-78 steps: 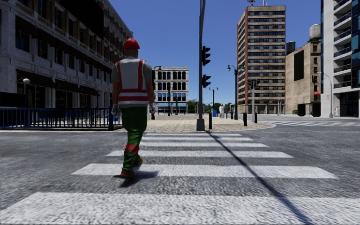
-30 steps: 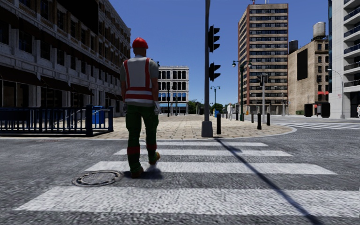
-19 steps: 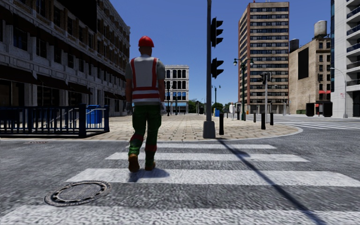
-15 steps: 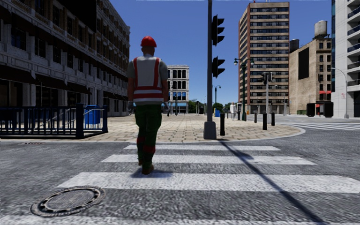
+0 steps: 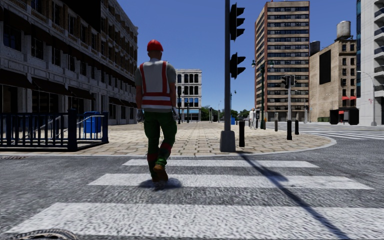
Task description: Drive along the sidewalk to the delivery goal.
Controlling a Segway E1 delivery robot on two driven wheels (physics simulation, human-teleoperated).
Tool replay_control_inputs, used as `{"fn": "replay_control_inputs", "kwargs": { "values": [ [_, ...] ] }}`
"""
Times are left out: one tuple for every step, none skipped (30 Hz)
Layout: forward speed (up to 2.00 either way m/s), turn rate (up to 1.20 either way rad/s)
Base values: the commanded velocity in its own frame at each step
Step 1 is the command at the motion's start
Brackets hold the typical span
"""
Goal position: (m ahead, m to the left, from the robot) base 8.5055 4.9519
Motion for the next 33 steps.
{"fn": "replay_control_inputs", "kwargs": {
  "values": [
    [1.02,0.00],
    [1.02,0.00],
    [1.02,0.00],
    [1.02,0.00],
    [1.02,0.00],
    [1.02,0.00],
    [1.02,0.00],
    [1.02,0.00],
    [1.02,0.00],
    [1.02,0.00],
    [1.02,0.00],
    [1.02,0.00],
    [1.02,0.00],
    [1.02,0.00],
    [1.02,0.00],
    [1.02,0.00],
    [1.02,0.00],
    [1.03,0.00],
    [1.03,0.00],
    [1.02,0.00],
    [1.02,0.00],
    [1.01,0.00],
    [1.00,0.00],
    [1.00,0.00],
    [1.00,0.00],
    [1.00,0.00],
    [1.00,0.00],
    [1.00,0.00],
    [1.00,0.00],
    [1.00,0.00],
    [1.00,0.00],
    [1.00,0.00],
    [1.00,0.00]
  ]
}}
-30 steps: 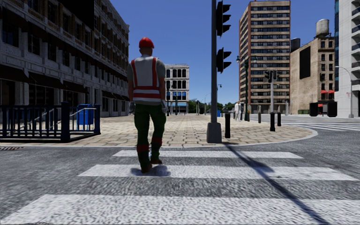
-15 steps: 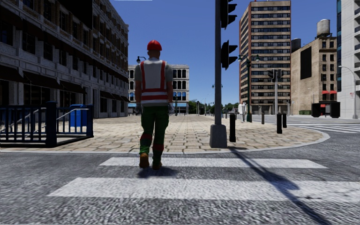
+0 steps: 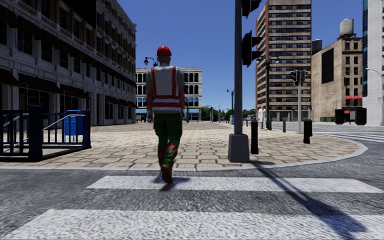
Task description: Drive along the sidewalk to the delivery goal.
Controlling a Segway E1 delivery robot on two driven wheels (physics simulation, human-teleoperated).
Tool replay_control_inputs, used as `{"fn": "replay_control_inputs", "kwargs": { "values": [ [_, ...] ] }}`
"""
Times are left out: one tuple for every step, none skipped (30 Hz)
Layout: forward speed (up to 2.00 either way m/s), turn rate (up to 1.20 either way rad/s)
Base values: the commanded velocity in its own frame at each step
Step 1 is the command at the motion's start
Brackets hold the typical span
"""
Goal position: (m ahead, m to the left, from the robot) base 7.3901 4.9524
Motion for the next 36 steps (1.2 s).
{"fn": "replay_control_inputs", "kwargs": {
  "values": [
    [0.99,0.00],
    [0.99,0.00],
    [0.99,0.00],
    [0.98,0.00],
    [0.97,0.00],
    [0.97,0.00],
    [0.97,0.00],
    [0.97,0.00],
    [0.95,0.00],
    [0.94,0.00],
    [0.94,0.00],
    [0.93,0.00],
    [0.93,0.00],
    [0.92,0.00],
    [0.92,0.00],
    [0.92,0.00],
    [0.92,0.00],
    [0.92,0.00],
    [0.92,0.00],
    [0.92,0.00],
    [0.92,0.03],
    [0.92,0.03],
    [0.92,0.18],
    [0.92,0.22],
    [0.92,0.23],
    [0.92,0.23],
    [0.92,0.23],
    [0.92,0.19],
    [0.92,0.19],
    [0.92,0.12],
    [0.92,0.09],
    [0.92,0.09],
    [0.92,0.09],
    [0.92,0.08],
    [0.92,0.08],
    [0.92,0.08]
  ]
}}
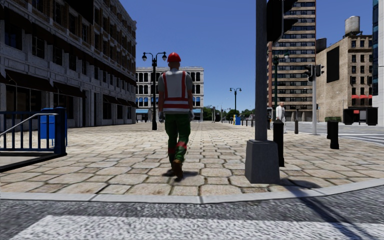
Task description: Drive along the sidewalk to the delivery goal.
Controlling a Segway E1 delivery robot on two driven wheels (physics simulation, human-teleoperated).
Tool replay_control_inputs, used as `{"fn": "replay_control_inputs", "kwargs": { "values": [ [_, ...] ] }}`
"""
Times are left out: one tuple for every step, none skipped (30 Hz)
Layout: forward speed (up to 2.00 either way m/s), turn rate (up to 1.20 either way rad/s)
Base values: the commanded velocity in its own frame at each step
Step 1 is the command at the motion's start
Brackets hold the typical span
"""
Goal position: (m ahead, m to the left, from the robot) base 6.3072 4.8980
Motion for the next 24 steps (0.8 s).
{"fn": "replay_control_inputs", "kwargs": {
  "values": [
    [0.92,0.08],
    [0.92,0.10],
    [0.92,0.10],
    [0.92,0.10],
    [0.92,0.08],
    [0.92,0.08],
    [0.92,0.00],
    [0.92,0.00],
    [0.92,0.00],
    [0.92,0.00],
    [0.92,0.00],
    [0.92,0.00],
    [0.92,0.00],
    [0.92,0.00],
    [0.92,0.00],
    [0.92,0.00],
    [0.92,0.00],
    [0.92,0.00],
    [0.92,0.00],
    [0.92,0.00],
    [0.91,0.00],
    [0.91,0.00],
    [0.91,0.01],
    [0.91,0.01]
  ]
}}
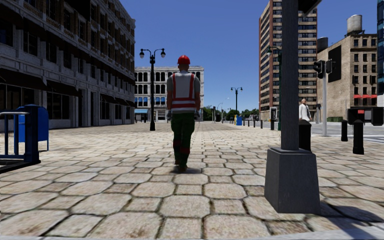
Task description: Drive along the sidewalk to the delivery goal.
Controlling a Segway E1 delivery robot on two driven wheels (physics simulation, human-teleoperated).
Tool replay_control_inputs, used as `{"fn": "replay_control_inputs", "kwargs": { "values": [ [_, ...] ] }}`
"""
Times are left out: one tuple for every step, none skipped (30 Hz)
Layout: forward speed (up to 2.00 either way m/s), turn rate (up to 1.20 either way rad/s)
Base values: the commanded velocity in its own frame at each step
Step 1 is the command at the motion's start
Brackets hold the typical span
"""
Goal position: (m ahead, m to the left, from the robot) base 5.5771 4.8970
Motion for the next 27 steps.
{"fn": "replay_control_inputs", "kwargs": {
  "values": [
    [0.91,0.06],
    [0.91,0.12],
    [0.91,0.18],
    [0.91,0.18],
    [0.91,0.20],
    [0.91,0.21],
    [0.91,0.21],
    [0.91,0.21],
    [0.91,0.21],
    [0.91,0.21],
    [0.91,0.21],
    [0.91,0.21],
    [0.91,0.21],
    [0.91,0.21],
    [0.91,0.21],
    [0.91,0.21],
    [0.91,0.21],
    [0.91,0.21],
    [0.91,0.21],
    [0.91,0.22],
    [0.91,0.22],
    [0.91,0.25],
    [0.91,0.29],
    [0.91,0.29],
    [0.91,0.29],
    [0.91,0.30],
    [0.91,0.30]
  ]
}}
